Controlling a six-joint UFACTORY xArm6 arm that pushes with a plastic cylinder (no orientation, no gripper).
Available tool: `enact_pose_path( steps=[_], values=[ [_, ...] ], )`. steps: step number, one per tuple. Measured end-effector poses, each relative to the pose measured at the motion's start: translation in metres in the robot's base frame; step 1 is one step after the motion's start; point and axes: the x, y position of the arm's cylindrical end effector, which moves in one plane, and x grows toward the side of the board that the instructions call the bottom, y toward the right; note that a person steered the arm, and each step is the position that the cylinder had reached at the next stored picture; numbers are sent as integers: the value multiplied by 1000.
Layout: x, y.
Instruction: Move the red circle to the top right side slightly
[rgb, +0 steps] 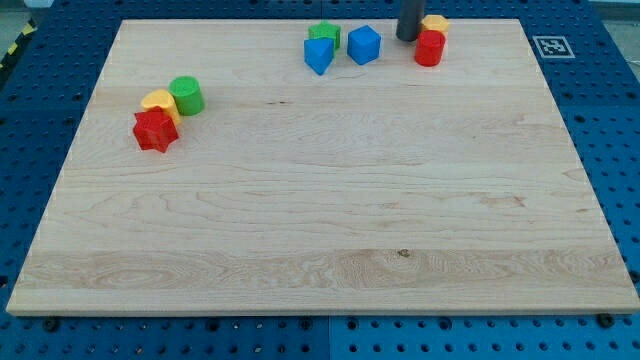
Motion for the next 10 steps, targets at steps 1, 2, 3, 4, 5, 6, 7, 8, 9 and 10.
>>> enact_pose_path(
  steps=[1, 2, 3, 4, 5, 6, 7, 8, 9, 10],
  values=[
    [0, 10],
    [1, 4],
    [16, -27],
    [24, -24],
    [42, -12],
    [42, -9],
    [42, -7],
    [42, 5],
    [42, 20],
    [43, 23]
  ],
)
